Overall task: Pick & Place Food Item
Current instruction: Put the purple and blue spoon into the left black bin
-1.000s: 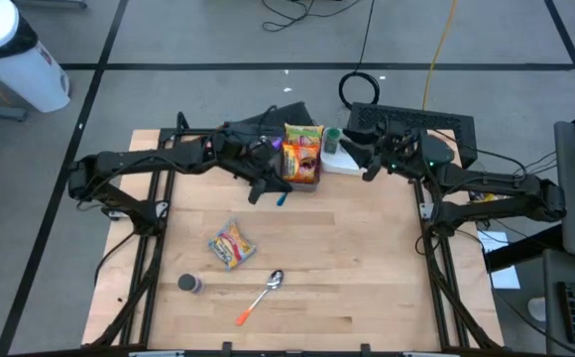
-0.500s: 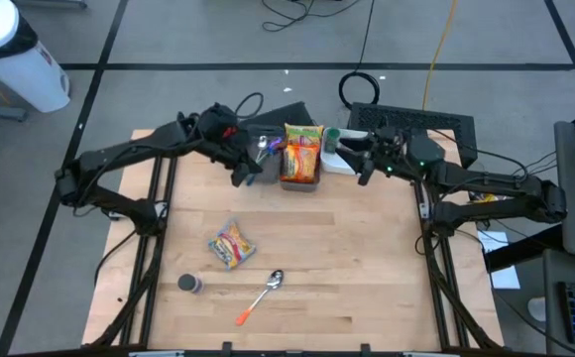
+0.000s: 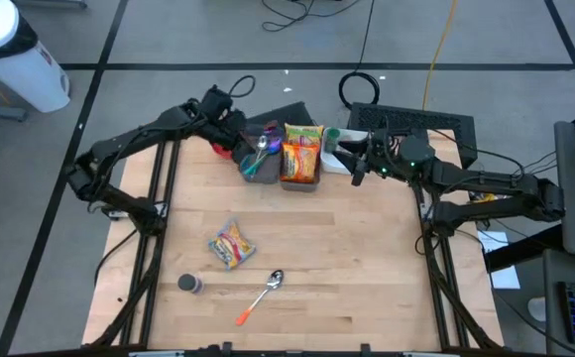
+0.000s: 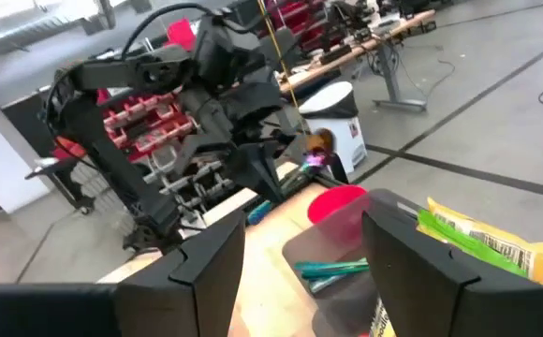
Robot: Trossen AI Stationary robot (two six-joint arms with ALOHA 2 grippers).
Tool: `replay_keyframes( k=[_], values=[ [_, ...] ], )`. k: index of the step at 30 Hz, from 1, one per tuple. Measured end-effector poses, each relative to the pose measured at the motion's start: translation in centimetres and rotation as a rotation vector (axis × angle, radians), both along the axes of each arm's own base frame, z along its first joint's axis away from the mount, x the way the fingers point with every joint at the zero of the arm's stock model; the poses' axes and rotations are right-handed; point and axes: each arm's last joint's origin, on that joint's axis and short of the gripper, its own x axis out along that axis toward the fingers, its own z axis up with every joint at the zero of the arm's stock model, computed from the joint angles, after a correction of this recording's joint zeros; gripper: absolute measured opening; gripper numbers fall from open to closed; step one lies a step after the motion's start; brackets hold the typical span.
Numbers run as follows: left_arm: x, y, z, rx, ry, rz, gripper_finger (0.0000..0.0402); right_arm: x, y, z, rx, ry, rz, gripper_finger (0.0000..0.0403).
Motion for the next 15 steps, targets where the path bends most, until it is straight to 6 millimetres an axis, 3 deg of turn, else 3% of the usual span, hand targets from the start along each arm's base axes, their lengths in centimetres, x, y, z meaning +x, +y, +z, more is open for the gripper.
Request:
replay_keyframes(
  k=[6, 15],
  values=[
    [0.8, 1.7, -2.1, -0.067, 0.096, 0.025, 0.0003, 0.9, -0.7, -1.0, 0.009, 0.047, -0.018, 0.0206],
    [3.8, 4.8, -2.3, -0.095, 0.356, 0.017, 0.0006, 1.2, -1.6, -1.6, 0.024, 0.070, -0.047, 0.0206]
  ],
)
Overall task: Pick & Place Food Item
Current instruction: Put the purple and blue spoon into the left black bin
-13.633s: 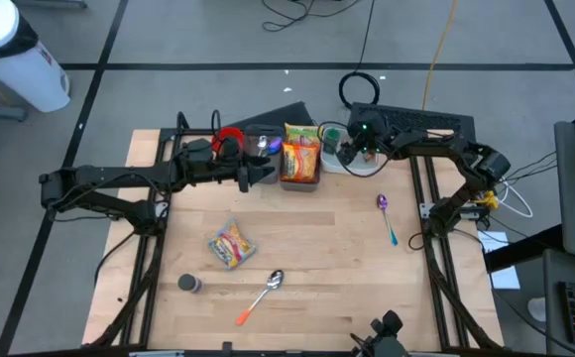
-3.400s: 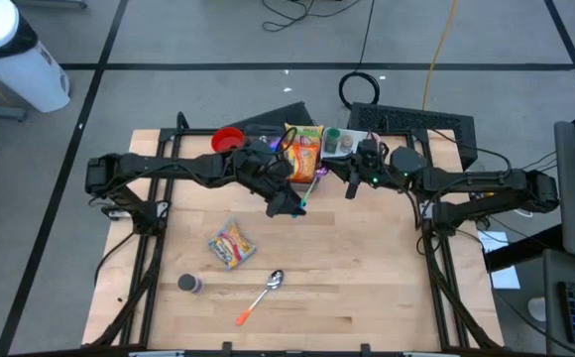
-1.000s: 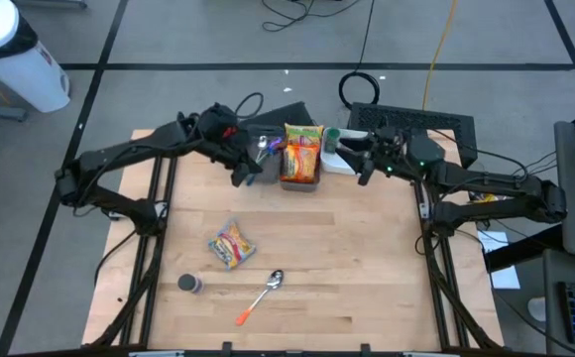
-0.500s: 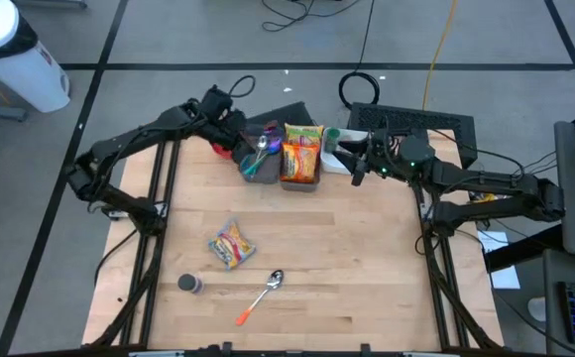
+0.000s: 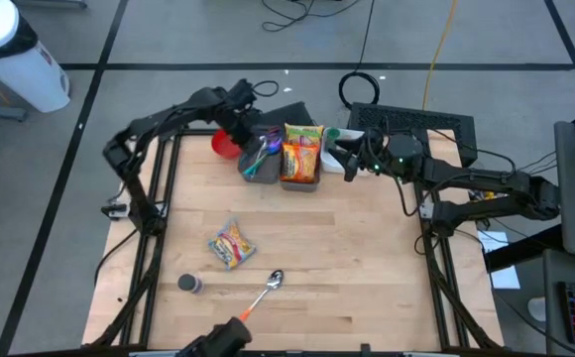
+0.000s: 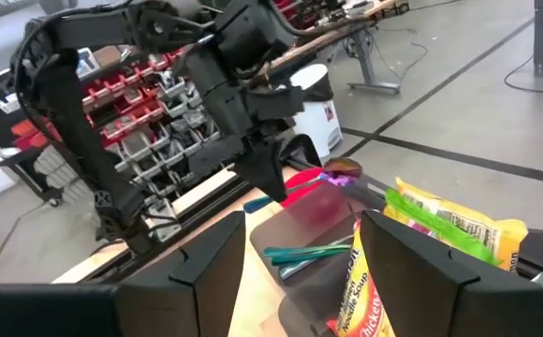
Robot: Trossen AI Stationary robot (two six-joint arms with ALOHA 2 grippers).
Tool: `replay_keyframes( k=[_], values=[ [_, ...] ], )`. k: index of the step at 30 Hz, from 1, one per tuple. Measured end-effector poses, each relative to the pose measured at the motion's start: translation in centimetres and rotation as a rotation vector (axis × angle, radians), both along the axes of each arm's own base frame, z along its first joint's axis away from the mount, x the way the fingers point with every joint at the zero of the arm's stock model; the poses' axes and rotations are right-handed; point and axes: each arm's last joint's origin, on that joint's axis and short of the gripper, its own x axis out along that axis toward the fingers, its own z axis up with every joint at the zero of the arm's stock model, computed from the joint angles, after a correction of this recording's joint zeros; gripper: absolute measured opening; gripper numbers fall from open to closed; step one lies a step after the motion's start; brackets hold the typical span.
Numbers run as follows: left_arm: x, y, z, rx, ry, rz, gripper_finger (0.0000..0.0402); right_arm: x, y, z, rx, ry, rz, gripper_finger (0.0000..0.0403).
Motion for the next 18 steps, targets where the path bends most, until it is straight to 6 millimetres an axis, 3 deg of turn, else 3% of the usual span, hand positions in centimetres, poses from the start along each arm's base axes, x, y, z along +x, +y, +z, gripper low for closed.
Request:
replay_keyframes(
  k=[7, 18],
  values=[
    [1.5, 1.7, -1.4, -0.065, 0.066, 0.043, 0.0007, 0.0, -0.1, 0.0, -0.002, 0.003, -0.004, 0.0203],
    [1.1, 1.9, -1.9, -0.077, 0.145, 0.107, 0.0004, -0.1, -0.1, -0.4, 0.005, 0.047, -0.003, 0.0202]
  ],
)
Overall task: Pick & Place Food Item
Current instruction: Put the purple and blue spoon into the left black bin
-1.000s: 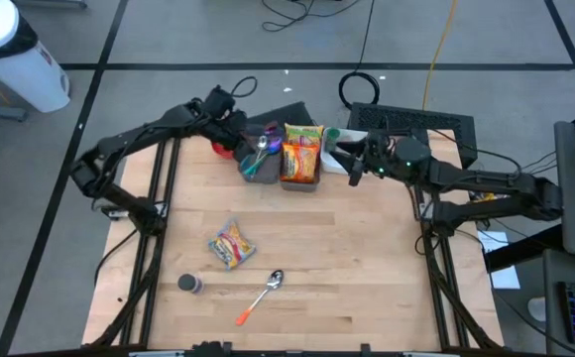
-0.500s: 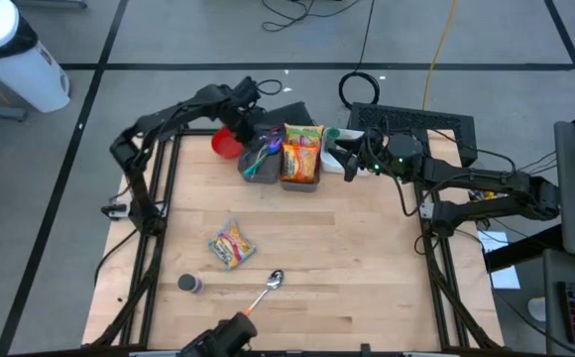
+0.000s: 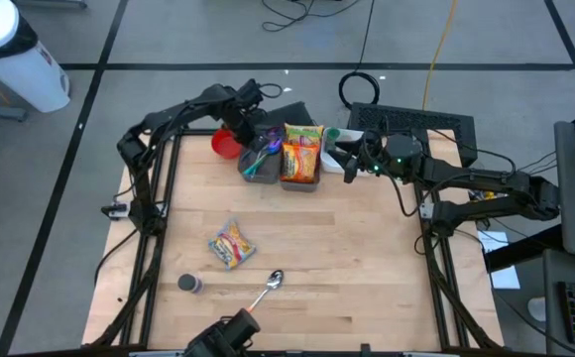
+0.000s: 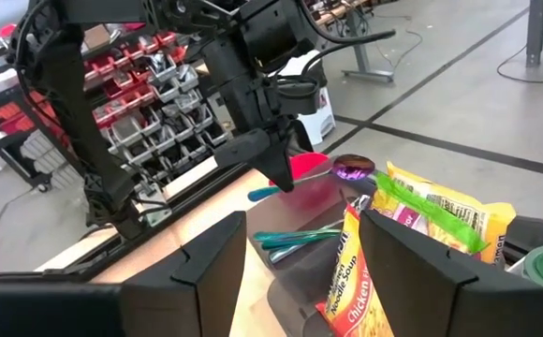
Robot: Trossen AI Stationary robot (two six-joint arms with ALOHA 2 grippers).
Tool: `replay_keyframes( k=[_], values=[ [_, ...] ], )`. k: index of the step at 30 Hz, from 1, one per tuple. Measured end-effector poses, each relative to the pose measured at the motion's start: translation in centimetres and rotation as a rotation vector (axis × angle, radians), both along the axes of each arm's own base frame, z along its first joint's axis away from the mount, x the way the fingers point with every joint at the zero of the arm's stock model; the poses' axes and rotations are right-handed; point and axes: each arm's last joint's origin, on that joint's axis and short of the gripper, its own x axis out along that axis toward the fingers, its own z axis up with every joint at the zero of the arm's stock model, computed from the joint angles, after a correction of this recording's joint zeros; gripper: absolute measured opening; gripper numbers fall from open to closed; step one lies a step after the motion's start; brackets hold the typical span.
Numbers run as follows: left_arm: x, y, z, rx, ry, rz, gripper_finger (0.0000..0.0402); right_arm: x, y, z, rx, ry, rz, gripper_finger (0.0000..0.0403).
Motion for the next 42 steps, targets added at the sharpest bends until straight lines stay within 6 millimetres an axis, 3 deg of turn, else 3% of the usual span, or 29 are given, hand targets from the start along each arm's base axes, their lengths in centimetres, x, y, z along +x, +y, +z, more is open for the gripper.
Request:
replay_keyframes(
  k=[18, 37, 42],
  values=[
    [0.2, 0.3, 0.1, 0.019, -0.007, 0.058, 0.0004, 0.0, 0.0, 0.0, -0.020, 0.011, 0.003, 0.0199],
    [2.6, -0.3, -4.8, -0.075, 0.116, 0.042, 0.0003, 0.0, 0.0, 0.0, -0.012, 0.007, 0.005, 0.0197],
    [2.8, -0.5, -4.8, -0.062, 0.121, 0.043, 0.0004, 0.0, 0.0, 0.0, -0.012, 0.009, 0.005, 0.0197]
  ],
)
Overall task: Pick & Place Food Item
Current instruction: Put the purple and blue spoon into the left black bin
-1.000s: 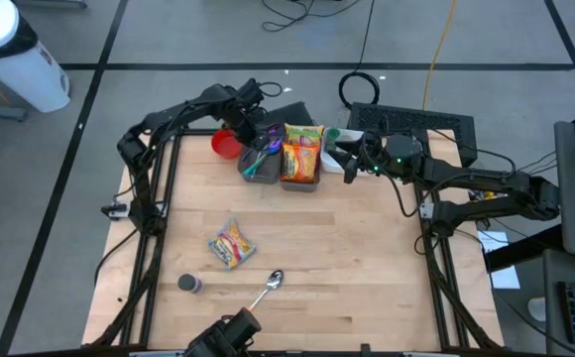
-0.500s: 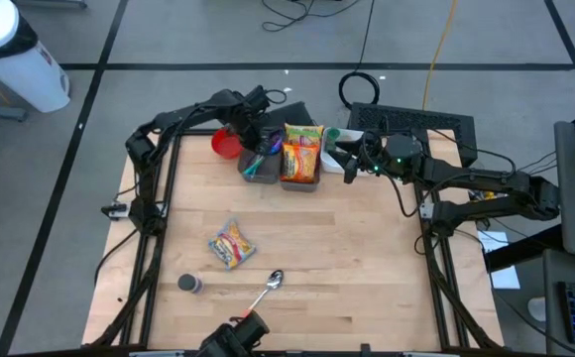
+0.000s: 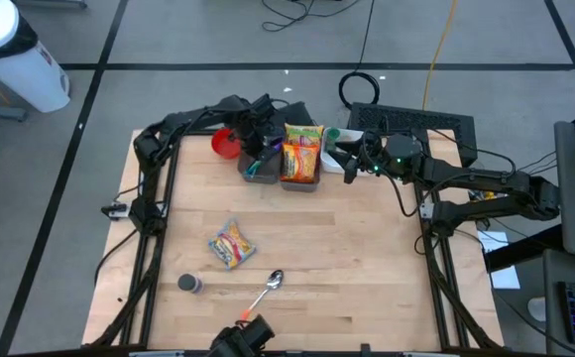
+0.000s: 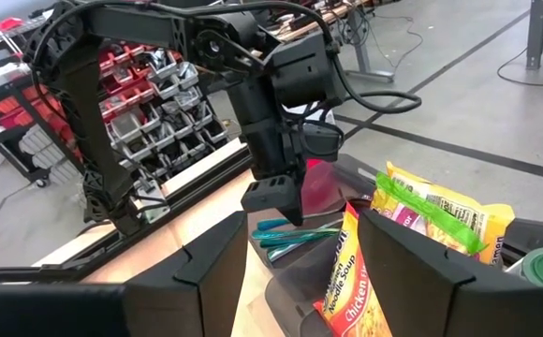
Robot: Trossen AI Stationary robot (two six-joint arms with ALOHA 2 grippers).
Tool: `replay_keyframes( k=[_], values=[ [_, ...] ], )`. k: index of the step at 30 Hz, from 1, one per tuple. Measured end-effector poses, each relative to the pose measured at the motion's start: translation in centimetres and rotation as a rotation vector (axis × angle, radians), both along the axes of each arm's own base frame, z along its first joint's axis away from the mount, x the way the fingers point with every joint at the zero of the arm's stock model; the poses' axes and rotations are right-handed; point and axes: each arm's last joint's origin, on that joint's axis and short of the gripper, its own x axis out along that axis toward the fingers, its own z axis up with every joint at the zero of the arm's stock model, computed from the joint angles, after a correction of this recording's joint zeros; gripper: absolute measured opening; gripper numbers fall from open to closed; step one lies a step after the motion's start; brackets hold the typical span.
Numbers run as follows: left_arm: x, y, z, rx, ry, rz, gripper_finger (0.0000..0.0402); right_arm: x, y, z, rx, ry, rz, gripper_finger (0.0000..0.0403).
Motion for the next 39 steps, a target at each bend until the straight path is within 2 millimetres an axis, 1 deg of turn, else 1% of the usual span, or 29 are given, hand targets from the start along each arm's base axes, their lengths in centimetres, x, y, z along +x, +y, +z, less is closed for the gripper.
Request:
replay_keyframes(
  k=[16, 22, 26, 31, 36, 39],
  values=[
    [0.05, -0.04, 0.01, -0.023, -0.013, 0.020, 0.0006, -0.01, 0.00, -0.06, 0.002, 0.006, 0.000, 0.0197],
    [0.29, -0.10, -0.91, -0.050, 0.011, 0.032, 0.0011, 0.01, 0.05, -0.05, 0.002, 0.006, 0.002, 0.0197],
    [0.43, -0.10, -0.94, -0.041, 0.008, 0.036, 0.0005, 0.00, 0.05, -0.10, 0.007, 0.008, 0.002, 0.0197],
    [0.43, -0.11, -0.94, -0.045, 0.010, 0.047, 0.0014, 0.00, 0.06, -0.14, 0.008, 0.012, 0.003, 0.0196],
    [0.44, -0.11, -0.94, -0.045, 0.009, 0.049, 0.0005, -0.01, 0.05, -0.15, 0.009, 0.013, 0.003, 0.0196],
    [0.44, -0.11, -0.94, -0.047, 0.009, 0.053, 0.0019, 0.00, 0.06, -0.15, 0.010, 0.013, 0.005, 0.0196]
  ],
)
